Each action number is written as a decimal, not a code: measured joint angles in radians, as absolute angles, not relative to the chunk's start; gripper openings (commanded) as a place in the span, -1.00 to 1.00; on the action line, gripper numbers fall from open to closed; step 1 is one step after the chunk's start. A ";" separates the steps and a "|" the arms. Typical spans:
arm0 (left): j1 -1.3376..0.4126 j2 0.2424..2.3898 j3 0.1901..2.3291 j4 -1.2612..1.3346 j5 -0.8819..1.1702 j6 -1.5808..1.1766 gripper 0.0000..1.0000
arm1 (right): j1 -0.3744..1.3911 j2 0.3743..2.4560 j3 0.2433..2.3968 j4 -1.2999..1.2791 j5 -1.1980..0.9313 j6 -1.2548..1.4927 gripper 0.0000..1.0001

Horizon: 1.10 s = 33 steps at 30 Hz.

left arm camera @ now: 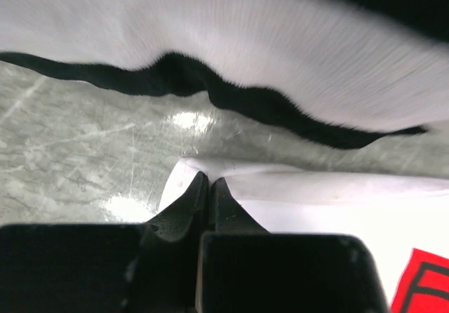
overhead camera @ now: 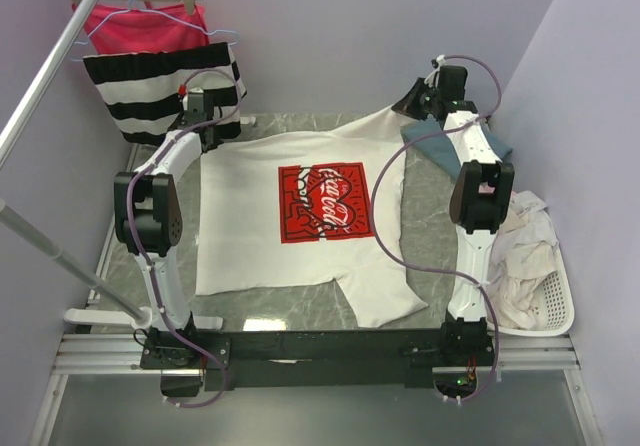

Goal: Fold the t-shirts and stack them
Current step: Fold the flattened tshirt in 1/3 of the way

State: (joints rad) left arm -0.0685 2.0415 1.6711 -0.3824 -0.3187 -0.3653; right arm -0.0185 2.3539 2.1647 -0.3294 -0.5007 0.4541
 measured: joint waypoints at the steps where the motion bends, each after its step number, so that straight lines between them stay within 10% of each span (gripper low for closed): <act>1: -0.068 2.041 1.659 -0.377 -0.317 -0.364 -0.98 | -0.016 2.343 2.145 -0.314 -0.518 0.452 -1.00; 13: -0.067 1.900 1.405 -0.340 -0.255 -0.410 -0.98 | 0.055 2.088 1.728 -0.286 -0.639 0.371 -1.00; 33: -0.040 1.781 1.250 -0.376 -0.313 -0.466 -0.98 | 0.067 1.713 1.198 -0.315 -0.023 0.434 -1.00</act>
